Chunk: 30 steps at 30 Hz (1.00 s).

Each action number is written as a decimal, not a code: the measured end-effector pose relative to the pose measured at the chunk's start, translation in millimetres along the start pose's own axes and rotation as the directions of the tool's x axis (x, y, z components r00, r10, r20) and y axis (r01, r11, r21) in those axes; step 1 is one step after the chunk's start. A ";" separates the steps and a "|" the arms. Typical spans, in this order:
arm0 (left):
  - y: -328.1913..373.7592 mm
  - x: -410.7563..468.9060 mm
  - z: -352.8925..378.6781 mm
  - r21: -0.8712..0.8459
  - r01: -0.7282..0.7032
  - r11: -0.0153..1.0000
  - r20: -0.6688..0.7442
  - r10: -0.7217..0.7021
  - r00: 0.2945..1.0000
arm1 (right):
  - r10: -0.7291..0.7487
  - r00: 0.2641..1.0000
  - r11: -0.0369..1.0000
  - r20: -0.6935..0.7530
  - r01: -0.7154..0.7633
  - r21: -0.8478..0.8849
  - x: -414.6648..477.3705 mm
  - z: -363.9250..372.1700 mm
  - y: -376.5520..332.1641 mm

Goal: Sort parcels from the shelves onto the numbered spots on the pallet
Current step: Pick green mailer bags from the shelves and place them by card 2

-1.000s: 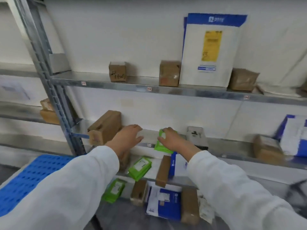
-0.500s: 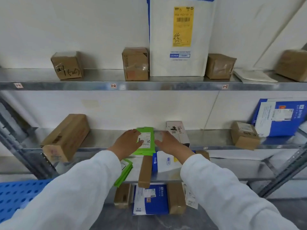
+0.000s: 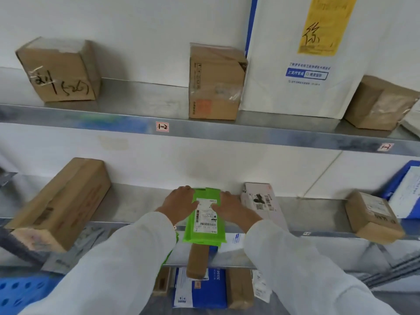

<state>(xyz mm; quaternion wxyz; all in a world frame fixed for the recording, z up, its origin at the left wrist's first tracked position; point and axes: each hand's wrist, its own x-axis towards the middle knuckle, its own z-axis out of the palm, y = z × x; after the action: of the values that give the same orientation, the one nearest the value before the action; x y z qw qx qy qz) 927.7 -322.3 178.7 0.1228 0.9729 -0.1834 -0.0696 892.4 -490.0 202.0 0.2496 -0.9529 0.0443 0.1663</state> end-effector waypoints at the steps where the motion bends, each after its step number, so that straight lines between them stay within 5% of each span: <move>1: -1.6 5.0 3.2 -0.002 0.000 1.000 0.004 0.000 1.000 | 0.002 1.000 1.000 0.008 -0.002 -0.007 6.7 3.4 1.3; 14: -6.6 29.6 65.4 -0.199 0.235 0.951 0.245 -0.184 0.952 | 0.179 0.975 0.984 0.131 -0.176 -0.033 50.7 41.2 25.8; 21: 9.2 31.7 87.4 -0.235 0.368 0.900 0.145 -0.342 0.929 | 0.288 0.947 0.949 0.142 -0.302 0.090 54.9 57.4 21.5; 24: 10.8 24.5 88.9 -0.423 0.473 0.773 0.130 -0.465 0.876 | 0.319 0.936 0.914 0.149 -0.346 0.212 54.8 59.8 24.7; 30: 8.3 13.3 85.4 -0.754 0.435 0.492 0.123 -0.545 0.829 | 0.299 0.953 0.834 0.059 -0.290 0.469 44.5 60.8 31.4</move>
<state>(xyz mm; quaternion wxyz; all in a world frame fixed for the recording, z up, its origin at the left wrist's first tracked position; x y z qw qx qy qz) 921.8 -353.0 97.7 0.5030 0.8434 0.1559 -0.1069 911.1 -487.6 122.7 0.4451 -0.8464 0.2315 0.1788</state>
